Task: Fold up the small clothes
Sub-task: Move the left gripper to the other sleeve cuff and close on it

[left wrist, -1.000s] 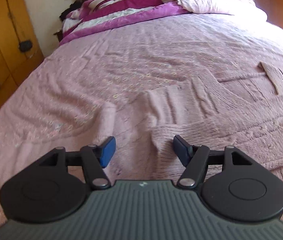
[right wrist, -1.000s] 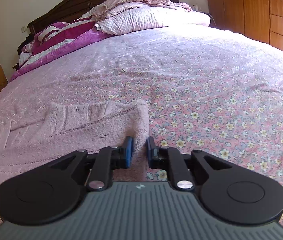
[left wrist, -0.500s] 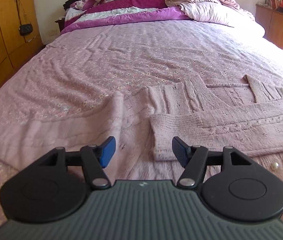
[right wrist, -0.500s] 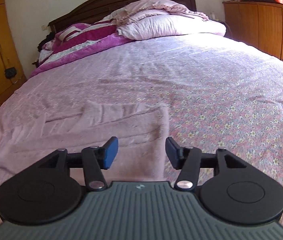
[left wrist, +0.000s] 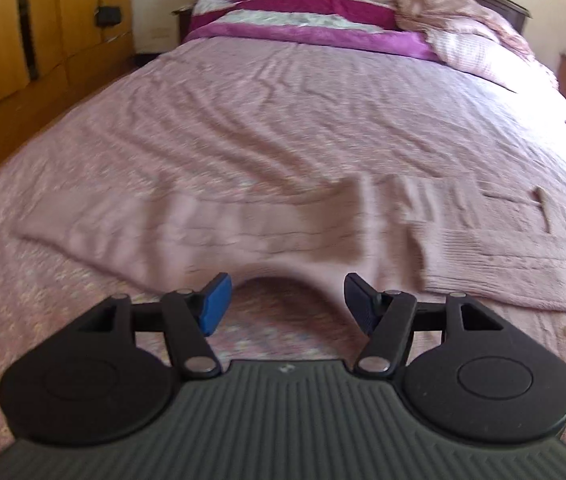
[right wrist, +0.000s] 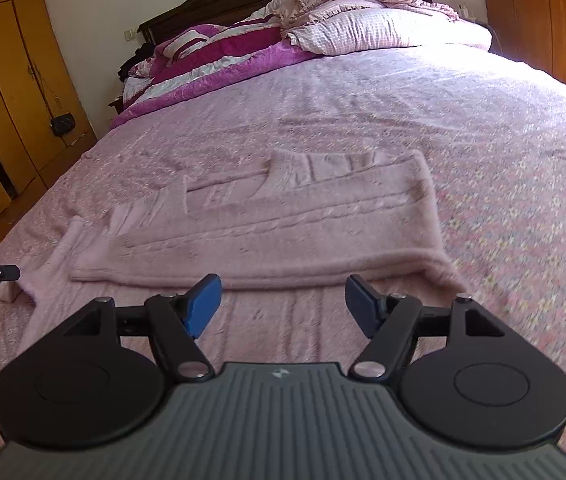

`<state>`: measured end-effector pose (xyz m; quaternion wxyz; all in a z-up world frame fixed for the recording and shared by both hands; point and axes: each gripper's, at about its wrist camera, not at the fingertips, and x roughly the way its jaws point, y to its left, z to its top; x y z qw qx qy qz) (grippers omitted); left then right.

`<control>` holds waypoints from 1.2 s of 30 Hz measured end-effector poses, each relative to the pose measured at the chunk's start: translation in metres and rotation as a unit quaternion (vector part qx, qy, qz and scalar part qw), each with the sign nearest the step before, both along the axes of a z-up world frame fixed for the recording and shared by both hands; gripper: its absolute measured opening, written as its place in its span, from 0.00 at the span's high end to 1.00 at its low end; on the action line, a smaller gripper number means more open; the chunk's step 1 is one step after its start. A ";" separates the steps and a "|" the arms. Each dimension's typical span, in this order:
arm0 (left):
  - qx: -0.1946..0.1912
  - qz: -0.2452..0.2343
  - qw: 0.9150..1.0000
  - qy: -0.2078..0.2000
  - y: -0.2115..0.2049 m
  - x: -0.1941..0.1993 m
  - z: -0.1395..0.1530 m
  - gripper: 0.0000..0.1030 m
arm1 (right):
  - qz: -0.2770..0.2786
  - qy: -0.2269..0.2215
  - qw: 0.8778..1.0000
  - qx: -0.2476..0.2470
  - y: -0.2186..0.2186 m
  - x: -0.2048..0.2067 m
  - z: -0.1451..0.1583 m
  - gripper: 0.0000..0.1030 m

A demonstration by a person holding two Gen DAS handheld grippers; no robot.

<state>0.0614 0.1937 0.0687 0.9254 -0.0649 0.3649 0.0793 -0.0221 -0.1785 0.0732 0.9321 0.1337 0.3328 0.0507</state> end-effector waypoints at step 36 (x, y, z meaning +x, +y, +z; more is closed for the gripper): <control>-0.155 0.209 0.965 -0.013 0.126 0.021 -0.040 0.38 | -0.016 0.047 0.999 -0.009 0.033 -0.013 -0.050 0.16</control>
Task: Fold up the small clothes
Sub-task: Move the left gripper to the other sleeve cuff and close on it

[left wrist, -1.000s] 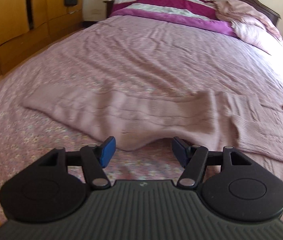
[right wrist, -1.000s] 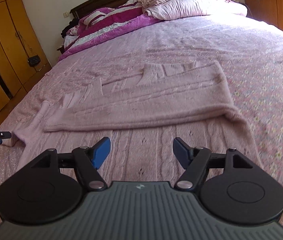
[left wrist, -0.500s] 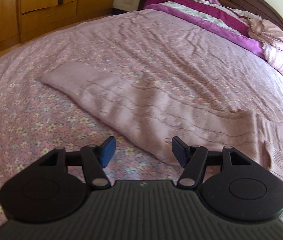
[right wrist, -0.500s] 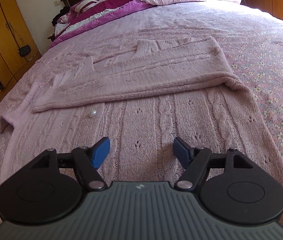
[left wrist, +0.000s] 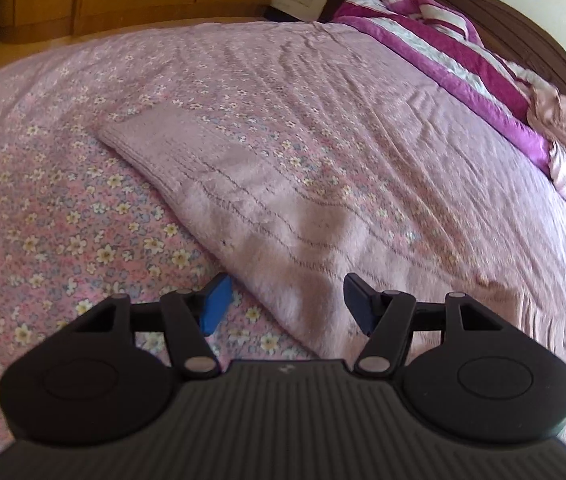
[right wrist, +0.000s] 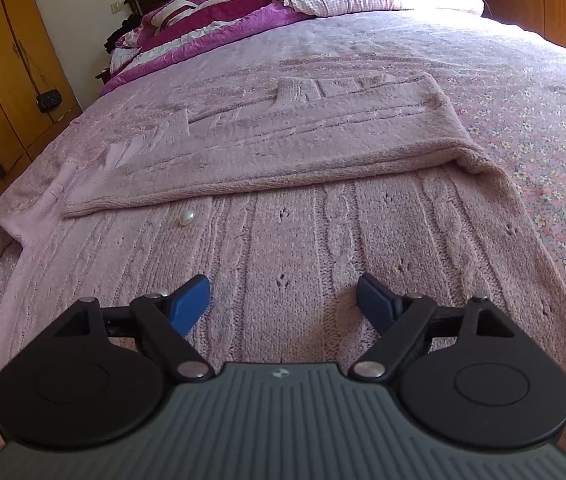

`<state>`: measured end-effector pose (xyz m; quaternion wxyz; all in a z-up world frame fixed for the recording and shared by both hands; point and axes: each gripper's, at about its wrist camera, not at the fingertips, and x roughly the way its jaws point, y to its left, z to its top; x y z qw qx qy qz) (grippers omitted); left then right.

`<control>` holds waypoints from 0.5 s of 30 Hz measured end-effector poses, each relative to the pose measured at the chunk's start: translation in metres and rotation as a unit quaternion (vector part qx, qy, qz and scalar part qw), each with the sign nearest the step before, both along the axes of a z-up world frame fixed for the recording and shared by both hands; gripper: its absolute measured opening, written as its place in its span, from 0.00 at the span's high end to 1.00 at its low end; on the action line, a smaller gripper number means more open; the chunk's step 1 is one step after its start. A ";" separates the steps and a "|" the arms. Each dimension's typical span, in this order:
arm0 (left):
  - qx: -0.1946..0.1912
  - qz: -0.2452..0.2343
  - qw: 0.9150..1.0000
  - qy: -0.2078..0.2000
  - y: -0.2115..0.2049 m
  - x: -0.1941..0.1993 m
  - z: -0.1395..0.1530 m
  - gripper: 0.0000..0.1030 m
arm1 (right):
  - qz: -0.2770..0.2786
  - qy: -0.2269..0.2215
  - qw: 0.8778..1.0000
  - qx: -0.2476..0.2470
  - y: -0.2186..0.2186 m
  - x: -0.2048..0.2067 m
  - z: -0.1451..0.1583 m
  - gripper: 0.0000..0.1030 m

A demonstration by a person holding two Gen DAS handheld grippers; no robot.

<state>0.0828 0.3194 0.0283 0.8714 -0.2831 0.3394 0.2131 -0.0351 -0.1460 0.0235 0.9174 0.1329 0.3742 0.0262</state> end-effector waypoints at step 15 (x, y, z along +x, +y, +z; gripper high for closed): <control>0.083 -0.026 0.996 -0.004 -0.012 0.017 -0.010 0.43 | -0.008 0.003 1.000 -0.008 0.005 0.001 -0.001 0.15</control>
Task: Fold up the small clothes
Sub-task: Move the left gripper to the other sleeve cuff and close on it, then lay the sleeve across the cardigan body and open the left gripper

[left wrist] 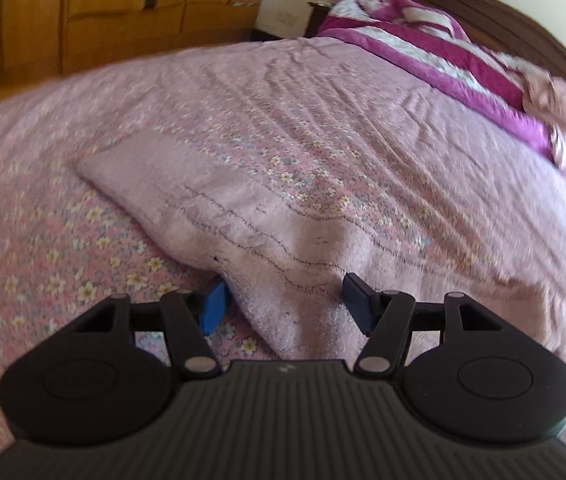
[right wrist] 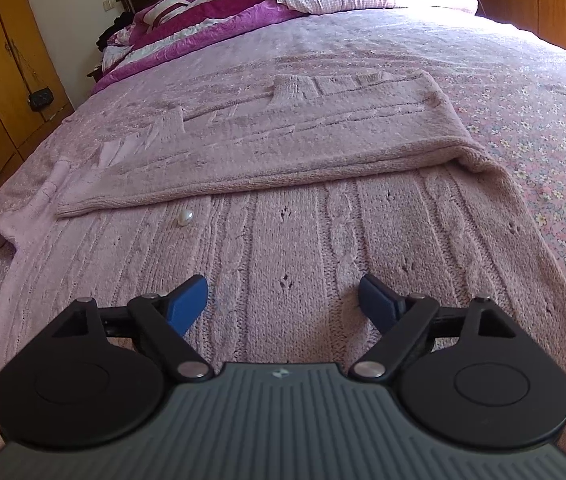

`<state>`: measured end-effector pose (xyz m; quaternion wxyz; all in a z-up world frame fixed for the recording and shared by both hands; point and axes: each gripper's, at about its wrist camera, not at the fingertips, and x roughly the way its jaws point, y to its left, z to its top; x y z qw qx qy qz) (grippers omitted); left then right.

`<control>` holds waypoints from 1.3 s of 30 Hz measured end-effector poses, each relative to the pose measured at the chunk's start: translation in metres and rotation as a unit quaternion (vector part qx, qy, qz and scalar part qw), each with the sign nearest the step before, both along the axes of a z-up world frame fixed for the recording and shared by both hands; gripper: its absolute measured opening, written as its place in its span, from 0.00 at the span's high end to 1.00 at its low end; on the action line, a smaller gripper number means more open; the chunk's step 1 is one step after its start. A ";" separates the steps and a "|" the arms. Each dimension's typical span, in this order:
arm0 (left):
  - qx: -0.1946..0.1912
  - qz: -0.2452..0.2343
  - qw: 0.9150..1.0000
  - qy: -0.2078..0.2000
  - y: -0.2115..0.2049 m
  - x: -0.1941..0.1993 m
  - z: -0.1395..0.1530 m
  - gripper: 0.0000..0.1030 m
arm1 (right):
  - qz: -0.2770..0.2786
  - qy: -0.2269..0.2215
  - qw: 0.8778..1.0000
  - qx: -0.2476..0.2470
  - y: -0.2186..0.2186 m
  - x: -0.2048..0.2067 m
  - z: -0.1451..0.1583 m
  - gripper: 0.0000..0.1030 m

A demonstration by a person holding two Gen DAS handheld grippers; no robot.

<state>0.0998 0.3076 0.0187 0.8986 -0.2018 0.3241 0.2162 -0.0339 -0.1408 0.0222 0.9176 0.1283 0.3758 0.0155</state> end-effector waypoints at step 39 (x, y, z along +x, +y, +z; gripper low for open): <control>-0.068 -0.238 0.947 -0.203 -0.161 -0.031 0.101 0.91 | -0.007 0.000 0.998 0.056 -0.027 -0.010 0.010 0.15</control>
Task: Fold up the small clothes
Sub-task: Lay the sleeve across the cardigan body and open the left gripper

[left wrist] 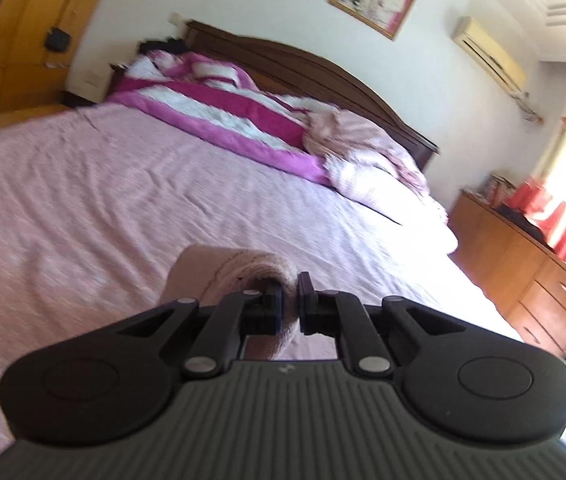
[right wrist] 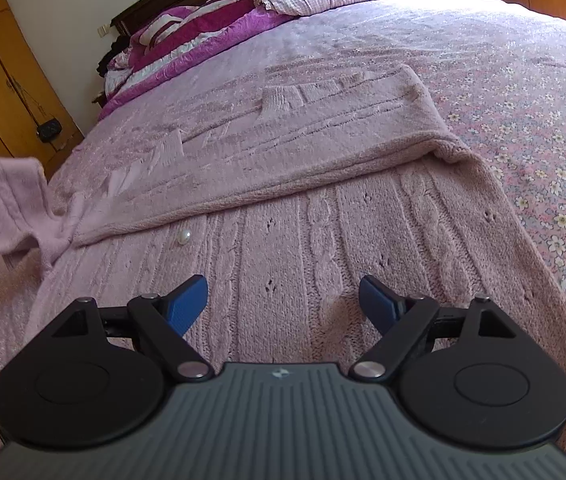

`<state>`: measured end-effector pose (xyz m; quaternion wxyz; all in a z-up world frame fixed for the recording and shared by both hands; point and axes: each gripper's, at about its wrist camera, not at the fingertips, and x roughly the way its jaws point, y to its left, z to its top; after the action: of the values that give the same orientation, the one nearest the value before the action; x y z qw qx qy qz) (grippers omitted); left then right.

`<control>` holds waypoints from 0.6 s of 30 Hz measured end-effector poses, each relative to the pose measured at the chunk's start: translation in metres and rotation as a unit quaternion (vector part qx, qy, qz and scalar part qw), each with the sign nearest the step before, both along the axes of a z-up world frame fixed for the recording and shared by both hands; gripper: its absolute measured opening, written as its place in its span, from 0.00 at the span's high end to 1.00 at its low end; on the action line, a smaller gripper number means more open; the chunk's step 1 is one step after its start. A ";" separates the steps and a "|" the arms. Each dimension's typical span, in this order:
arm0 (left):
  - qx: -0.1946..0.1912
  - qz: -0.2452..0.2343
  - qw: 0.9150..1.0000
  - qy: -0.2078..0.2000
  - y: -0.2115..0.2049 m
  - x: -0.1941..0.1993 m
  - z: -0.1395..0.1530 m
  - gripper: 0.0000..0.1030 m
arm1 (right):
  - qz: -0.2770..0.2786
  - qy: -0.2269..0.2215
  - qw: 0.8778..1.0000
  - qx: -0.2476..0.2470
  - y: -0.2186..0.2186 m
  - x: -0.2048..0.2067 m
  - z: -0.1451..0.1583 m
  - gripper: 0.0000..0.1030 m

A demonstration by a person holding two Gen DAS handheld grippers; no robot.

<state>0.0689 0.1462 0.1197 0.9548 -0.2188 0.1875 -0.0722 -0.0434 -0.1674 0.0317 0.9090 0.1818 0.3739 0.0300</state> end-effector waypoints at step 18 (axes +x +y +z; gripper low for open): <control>0.071 -0.100 0.986 0.114 -0.085 -0.009 -0.085 0.66 | 0.008 -0.002 1.000 0.019 -0.005 -0.001 -0.001 0.15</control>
<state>0.0602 0.0610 0.0346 0.9285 -0.1372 0.3203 -0.1279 -0.0445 -0.1722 0.0303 0.9058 0.1955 0.3733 0.0447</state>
